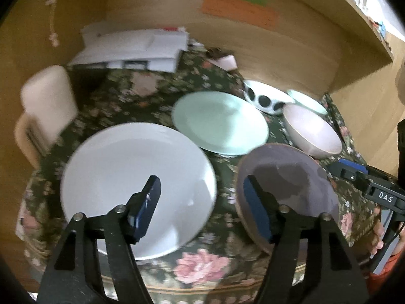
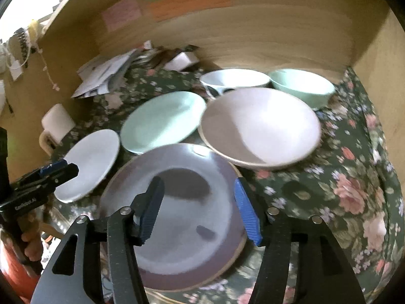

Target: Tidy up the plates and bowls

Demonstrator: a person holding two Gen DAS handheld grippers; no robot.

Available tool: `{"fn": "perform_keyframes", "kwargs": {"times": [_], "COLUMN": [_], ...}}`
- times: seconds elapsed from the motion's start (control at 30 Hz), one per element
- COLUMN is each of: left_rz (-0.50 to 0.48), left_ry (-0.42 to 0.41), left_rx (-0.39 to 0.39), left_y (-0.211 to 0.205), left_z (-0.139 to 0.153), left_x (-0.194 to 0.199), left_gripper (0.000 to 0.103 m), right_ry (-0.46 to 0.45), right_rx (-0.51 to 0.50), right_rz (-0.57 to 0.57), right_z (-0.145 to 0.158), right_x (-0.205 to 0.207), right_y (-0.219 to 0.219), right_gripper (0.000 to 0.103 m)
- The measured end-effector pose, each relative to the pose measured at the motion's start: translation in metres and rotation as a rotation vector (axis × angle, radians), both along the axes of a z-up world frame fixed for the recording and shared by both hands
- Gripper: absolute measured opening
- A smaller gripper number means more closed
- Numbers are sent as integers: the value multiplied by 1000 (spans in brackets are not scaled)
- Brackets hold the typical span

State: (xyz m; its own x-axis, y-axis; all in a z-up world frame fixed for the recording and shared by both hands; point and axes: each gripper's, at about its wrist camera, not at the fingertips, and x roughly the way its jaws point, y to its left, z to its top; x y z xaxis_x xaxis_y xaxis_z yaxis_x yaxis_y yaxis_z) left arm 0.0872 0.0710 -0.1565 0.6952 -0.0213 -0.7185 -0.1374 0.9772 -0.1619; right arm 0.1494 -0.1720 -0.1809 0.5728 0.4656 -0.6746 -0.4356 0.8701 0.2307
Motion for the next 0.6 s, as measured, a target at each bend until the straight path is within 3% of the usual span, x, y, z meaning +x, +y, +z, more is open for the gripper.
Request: {"fn": "perform_keyframes", "kwargs": {"times": [0.17, 0.6], "left_rz": [65, 207], "left_ry": [2, 53], "left_rx": [15, 47], "left_y": [30, 95], "left_z": [3, -15], "left_x": [-9, -28], "left_gripper": [77, 78], "right_ry": [-9, 6], "right_rx": [-4, -49], "right_rz": [57, 228], "right_z": [3, -2], "right_x": [2, 11], "right_y": [27, 114], "right_gripper": [59, 60]}}
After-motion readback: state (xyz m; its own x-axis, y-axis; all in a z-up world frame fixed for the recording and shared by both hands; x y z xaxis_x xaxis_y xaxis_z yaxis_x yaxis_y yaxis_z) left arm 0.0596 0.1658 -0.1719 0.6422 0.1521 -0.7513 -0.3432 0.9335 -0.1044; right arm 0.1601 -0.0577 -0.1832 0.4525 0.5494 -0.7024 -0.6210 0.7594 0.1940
